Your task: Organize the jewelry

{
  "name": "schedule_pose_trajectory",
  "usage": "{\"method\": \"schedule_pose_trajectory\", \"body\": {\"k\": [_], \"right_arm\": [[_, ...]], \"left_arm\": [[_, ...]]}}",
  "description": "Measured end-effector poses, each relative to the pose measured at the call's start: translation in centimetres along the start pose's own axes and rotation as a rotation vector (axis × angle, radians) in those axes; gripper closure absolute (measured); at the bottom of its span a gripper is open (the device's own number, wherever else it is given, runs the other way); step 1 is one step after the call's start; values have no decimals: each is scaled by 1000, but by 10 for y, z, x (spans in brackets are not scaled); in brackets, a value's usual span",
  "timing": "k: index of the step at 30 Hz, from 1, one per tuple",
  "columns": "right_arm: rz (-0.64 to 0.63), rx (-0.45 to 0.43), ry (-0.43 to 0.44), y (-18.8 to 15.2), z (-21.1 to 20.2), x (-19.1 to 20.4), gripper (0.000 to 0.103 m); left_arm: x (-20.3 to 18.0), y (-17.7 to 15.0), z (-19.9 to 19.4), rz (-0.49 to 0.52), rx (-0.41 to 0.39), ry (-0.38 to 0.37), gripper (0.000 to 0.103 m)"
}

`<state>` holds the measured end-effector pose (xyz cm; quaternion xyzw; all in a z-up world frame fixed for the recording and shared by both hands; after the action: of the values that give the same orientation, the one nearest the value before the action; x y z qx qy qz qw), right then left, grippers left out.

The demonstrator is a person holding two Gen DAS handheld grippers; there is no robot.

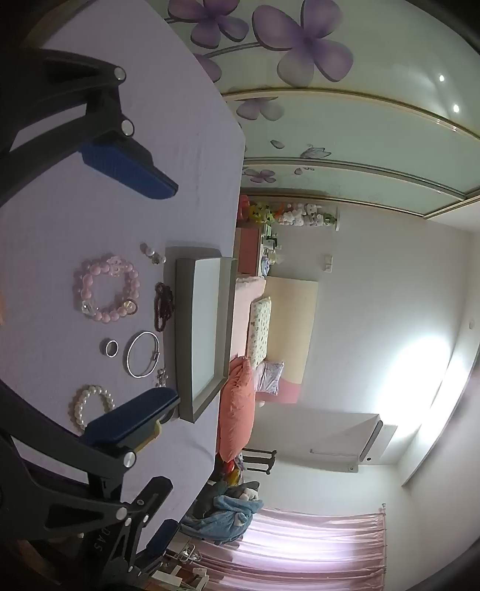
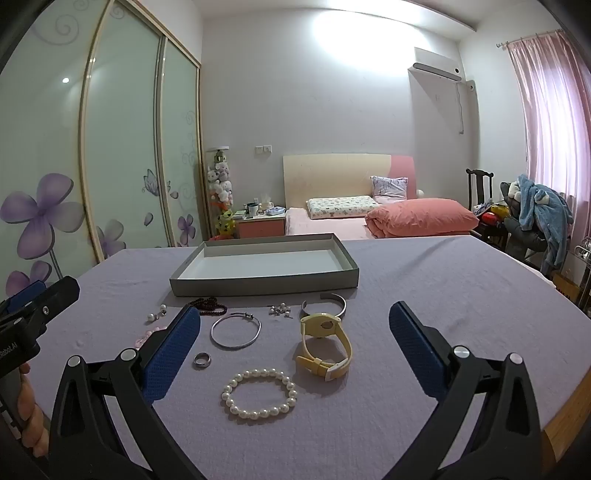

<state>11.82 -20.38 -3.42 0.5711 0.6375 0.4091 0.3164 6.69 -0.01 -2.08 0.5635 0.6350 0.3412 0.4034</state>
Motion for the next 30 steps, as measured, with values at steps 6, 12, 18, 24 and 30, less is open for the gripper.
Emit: {"method": "schedule_pose_trajectory", "body": {"k": [6, 12, 18, 24, 30], "right_arm": [[-2, -1, 1, -1, -1, 1, 2], [6, 6, 4, -2, 1, 0, 2], [7, 8, 5, -2, 1, 0, 2], [7, 9, 5, -2, 1, 0, 2], [5, 10, 5, -3, -1, 1, 2]], "left_arm": [[2, 0, -1, -3, -2, 3, 4], [-8, -5, 0, 8, 4, 7, 4], [-11, -7, 1, 7, 5, 11, 4], [-4, -3, 2, 10, 9, 7, 4], [-3, -5, 4, 6, 9, 9, 4]]}}
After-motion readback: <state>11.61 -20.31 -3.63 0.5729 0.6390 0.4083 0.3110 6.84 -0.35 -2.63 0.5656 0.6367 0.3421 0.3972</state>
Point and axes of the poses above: each gripper's, at about its wrist camera, not at the fingertips, and z roughly the way its jaws point, x to its left, y to its top, the point moved 7 cm from there along z, roughly the way its jaws point, and after that the axes turned 9 degrees about x, right-handed, at the moved point
